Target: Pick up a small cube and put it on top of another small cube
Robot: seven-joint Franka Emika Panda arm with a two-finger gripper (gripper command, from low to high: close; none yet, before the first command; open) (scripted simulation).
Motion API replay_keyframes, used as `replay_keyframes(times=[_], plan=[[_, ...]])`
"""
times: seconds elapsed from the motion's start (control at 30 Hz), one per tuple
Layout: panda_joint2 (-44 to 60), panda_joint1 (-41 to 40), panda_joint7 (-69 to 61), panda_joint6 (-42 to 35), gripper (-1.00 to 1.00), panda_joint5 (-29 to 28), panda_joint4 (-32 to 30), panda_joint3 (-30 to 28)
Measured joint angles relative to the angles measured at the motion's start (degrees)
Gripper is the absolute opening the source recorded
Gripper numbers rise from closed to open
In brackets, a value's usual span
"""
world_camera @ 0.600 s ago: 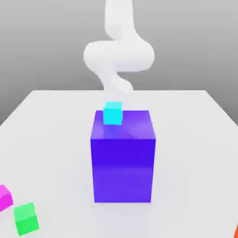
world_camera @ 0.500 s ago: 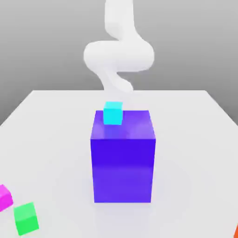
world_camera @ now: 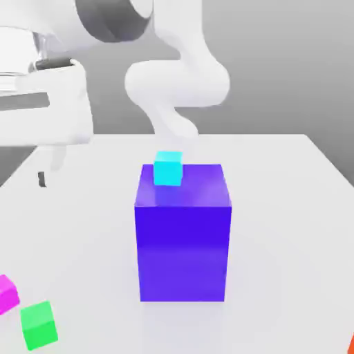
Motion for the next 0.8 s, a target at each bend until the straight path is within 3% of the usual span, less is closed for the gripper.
replay_keyframes(times=[0.37, 0.5, 0.53, 0.8], plan=[[22.19, -9.18, -3.53, 7.33, 0.00, 4.72, -0.88, -3.58], [30.52, -13.36, -7.18, 12.77, 0.00, 9.68, 0.86, 0.64], [32.16, -14.42, -7.98, 13.98, -1.00, 10.74, 1.28, 1.89], [30.96, -13.87, -7.34, 13.12, -1.00, 9.84, 0.94, 1.13]])
